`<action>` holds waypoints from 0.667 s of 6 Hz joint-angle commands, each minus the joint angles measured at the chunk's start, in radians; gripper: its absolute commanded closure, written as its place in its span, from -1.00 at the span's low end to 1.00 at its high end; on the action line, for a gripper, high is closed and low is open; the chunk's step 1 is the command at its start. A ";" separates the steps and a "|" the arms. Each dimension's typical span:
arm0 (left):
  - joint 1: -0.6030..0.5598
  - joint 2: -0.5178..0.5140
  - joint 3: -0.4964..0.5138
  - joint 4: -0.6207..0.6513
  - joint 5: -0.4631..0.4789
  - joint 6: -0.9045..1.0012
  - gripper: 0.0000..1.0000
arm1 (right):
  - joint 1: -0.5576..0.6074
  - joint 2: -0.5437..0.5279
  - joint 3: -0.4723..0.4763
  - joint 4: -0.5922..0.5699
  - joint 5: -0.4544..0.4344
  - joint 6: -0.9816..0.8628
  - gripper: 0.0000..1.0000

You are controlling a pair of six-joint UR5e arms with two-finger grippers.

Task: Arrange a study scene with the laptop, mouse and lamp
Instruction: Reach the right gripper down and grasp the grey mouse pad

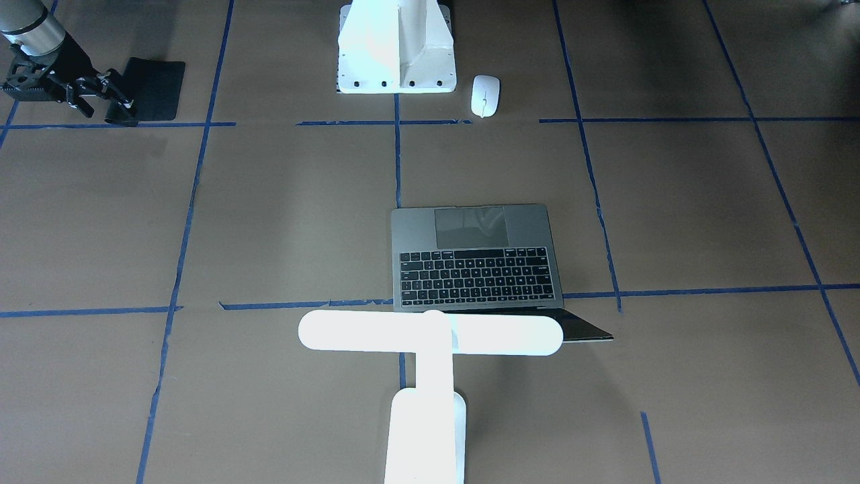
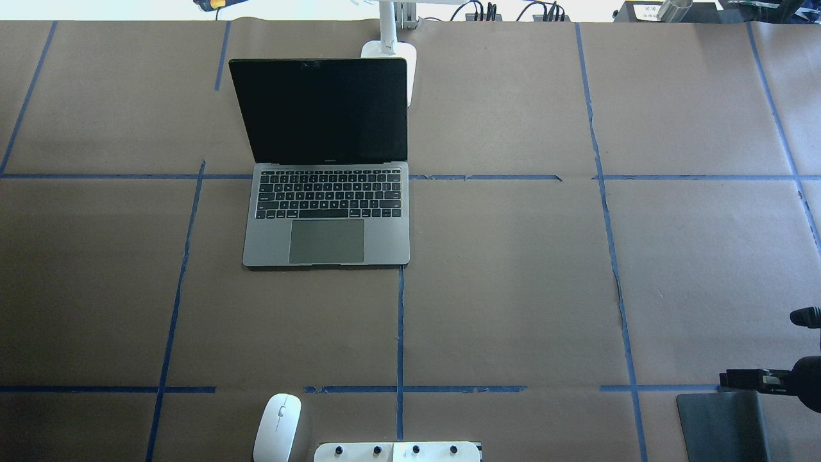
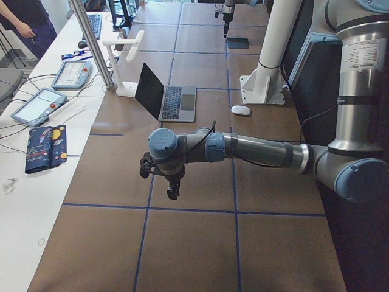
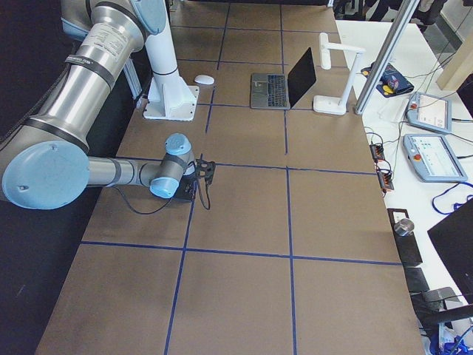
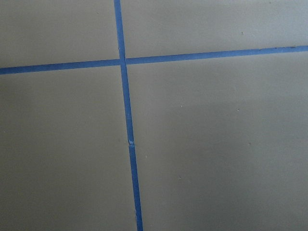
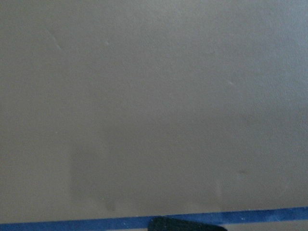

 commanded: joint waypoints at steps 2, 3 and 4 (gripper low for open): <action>-0.001 0.001 -0.015 -0.001 0.000 0.000 -1.00 | -0.166 -0.016 -0.026 0.014 -0.143 0.121 -0.67; -0.001 0.002 -0.025 0.001 0.000 -0.002 -1.00 | -0.165 -0.037 -0.026 0.035 -0.143 0.124 -0.56; -0.002 0.002 -0.029 0.001 0.000 -0.002 -1.00 | -0.163 -0.074 -0.026 0.125 -0.134 0.144 0.12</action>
